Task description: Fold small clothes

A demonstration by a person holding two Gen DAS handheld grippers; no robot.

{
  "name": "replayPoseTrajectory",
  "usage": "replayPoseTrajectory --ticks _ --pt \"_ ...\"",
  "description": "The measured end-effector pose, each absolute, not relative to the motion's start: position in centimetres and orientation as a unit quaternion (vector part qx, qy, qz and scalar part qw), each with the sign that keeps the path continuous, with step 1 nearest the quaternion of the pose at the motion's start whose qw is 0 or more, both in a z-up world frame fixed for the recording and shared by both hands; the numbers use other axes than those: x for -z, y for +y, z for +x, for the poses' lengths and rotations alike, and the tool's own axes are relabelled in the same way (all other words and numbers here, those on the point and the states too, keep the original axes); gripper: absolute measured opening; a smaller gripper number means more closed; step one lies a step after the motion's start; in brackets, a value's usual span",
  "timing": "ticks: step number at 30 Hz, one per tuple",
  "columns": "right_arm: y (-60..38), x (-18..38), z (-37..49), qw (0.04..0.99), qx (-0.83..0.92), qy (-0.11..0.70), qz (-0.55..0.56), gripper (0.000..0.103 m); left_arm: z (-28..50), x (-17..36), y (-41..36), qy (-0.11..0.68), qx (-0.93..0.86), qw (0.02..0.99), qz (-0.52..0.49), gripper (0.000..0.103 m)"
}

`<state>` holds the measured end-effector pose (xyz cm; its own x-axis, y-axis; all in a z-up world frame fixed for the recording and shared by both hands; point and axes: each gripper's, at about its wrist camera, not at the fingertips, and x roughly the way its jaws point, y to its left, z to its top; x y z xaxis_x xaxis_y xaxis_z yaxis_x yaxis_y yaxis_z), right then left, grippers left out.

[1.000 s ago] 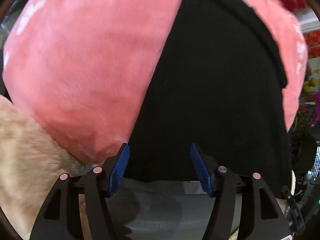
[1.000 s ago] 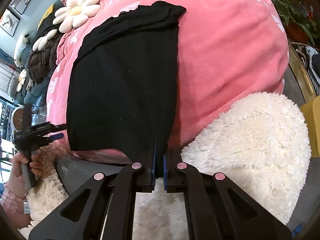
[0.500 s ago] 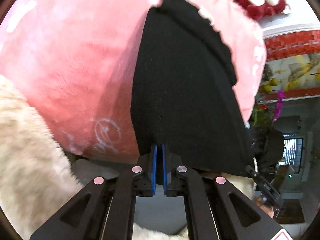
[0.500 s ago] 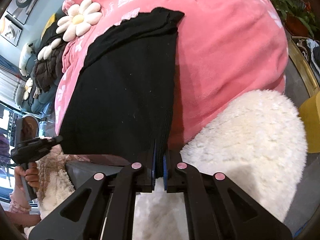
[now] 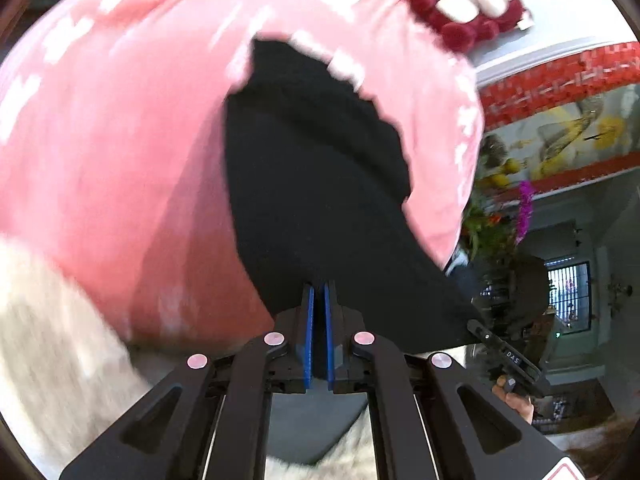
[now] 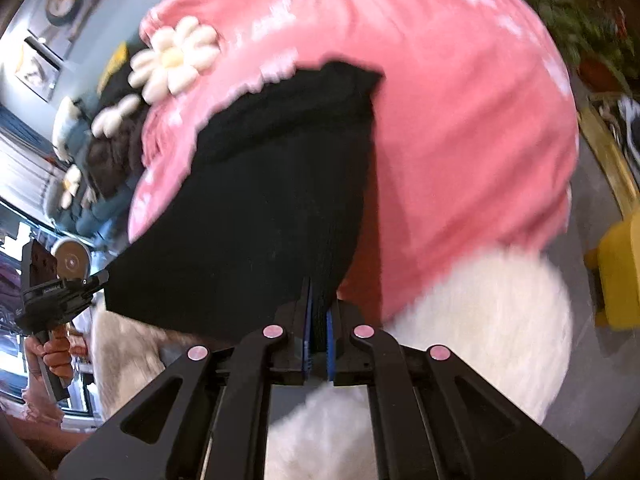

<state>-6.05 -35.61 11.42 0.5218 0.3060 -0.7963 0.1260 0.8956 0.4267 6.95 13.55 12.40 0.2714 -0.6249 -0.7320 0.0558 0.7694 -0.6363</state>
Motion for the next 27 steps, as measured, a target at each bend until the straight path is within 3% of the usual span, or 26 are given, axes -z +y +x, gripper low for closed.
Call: replayPoseTrajectory --ticks 6,10,12,13,15,16,17,19,24,27 --pt "-37.5 -14.5 7.8 0.883 -0.037 0.427 0.194 0.005 18.9 -16.3 11.7 0.497 0.196 0.818 -0.214 0.002" --pt "-38.7 -11.4 18.2 0.900 0.010 0.380 0.213 0.013 29.7 -13.4 9.2 0.482 0.120 0.839 -0.223 0.004" --pt "-39.8 -8.3 21.4 0.891 0.072 0.387 0.225 0.055 34.4 -9.8 7.9 0.501 0.062 0.841 -0.197 0.011" --pt "-40.1 -7.1 21.9 0.883 0.096 0.399 0.226 0.057 35.7 -8.0 7.9 0.528 0.027 0.832 -0.170 0.018" --pt "-40.5 -6.0 20.8 0.881 0.083 0.396 0.244 0.057 36.0 -6.3 7.9 0.547 0.008 0.821 -0.160 0.016" --pt "-40.4 -5.8 19.7 0.886 0.062 0.390 0.244 0.057 35.5 -5.9 8.4 0.542 0.023 0.823 -0.167 0.020" --pt "-39.9 -5.6 18.7 0.891 0.044 0.391 0.227 0.055 34.5 -5.7 8.8 0.537 0.037 0.827 -0.163 0.040" --pt "-38.4 -4.8 17.3 0.898 0.027 0.404 0.172 0.052 32.8 -5.3 9.3 0.522 0.042 0.840 -0.142 0.060" --pt "-36.6 -1.3 17.8 0.884 0.014 0.444 0.144 0.050 31.8 -3.3 7.5 0.529 0.047 0.843 -0.086 0.060" --pt "-36.8 0.4 17.7 0.872 0.021 0.460 0.168 0.050 31.4 -1.8 7.6 0.549 0.053 0.826 -0.120 0.060"
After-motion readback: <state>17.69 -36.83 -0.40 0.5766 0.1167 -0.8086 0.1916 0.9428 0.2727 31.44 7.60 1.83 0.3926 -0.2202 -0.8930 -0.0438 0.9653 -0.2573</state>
